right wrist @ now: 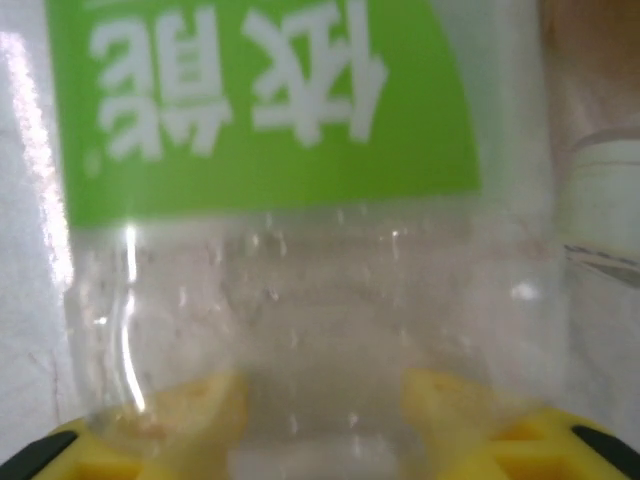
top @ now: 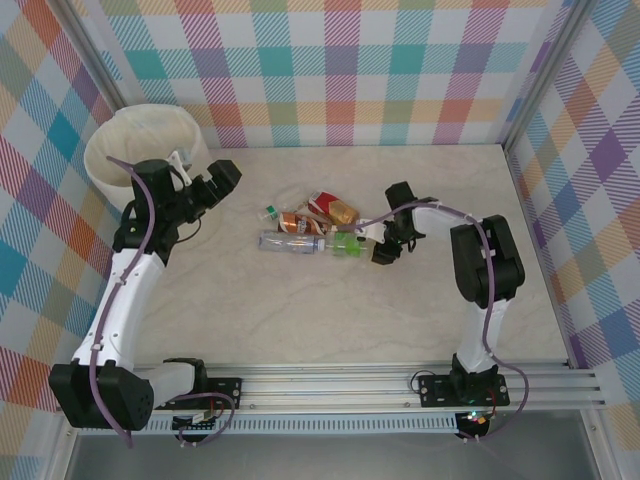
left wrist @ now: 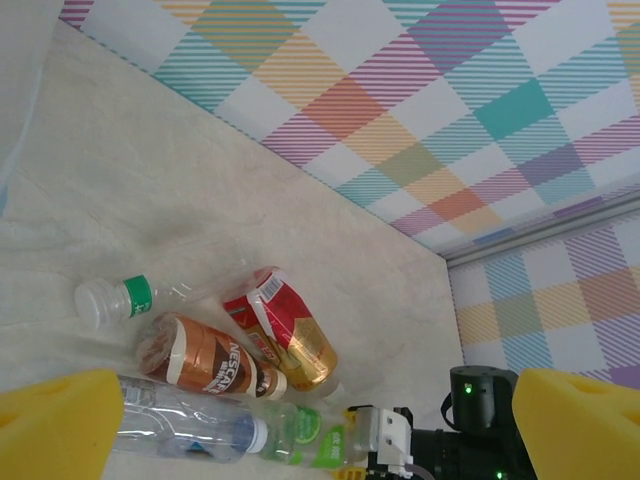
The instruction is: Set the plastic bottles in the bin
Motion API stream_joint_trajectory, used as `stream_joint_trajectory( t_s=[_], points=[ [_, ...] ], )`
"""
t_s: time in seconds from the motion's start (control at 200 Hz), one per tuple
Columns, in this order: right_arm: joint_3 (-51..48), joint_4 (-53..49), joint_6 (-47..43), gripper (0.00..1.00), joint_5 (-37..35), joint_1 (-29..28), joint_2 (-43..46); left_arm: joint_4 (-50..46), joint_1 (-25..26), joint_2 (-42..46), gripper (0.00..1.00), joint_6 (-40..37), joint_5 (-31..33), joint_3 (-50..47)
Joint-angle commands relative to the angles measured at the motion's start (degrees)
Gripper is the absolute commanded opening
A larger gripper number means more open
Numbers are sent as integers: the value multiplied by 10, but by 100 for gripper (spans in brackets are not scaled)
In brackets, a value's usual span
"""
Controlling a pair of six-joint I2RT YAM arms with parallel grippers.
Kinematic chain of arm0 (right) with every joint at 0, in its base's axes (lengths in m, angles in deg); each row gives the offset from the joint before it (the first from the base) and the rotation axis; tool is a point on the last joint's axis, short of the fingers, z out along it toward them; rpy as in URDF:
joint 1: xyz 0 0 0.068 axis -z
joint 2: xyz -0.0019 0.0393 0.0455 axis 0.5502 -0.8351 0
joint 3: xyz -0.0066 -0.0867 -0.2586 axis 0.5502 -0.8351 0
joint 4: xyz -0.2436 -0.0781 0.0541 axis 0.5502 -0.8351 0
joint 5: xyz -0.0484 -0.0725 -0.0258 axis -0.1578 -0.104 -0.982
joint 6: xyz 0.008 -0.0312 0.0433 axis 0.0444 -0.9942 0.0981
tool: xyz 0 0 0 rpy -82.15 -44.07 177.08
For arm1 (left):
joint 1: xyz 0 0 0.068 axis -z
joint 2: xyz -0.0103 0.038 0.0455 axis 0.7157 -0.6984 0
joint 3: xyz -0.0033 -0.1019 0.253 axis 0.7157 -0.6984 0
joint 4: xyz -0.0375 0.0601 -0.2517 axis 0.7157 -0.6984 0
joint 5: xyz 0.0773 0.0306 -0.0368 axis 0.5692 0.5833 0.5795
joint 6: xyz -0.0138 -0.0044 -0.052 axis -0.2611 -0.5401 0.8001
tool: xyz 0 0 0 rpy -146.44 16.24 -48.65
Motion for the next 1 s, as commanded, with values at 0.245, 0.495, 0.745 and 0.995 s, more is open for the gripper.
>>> stream_joint_trajectory(
  t_s=[0.245,0.495,0.745,0.995],
  points=[
    [-101,80,49,24,3,-43,106,62,23,26,100,42,-16,-59],
    [-165,144,252,0,108,-65,231,111,75,13,100,80,-25,-112],
    [-218,285,478,2,122,-119,295,225,118,-30,100,143,-102,-162],
    [-196,339,591,0,2,-191,270,333,179,-43,100,184,-69,-206]
  ],
)
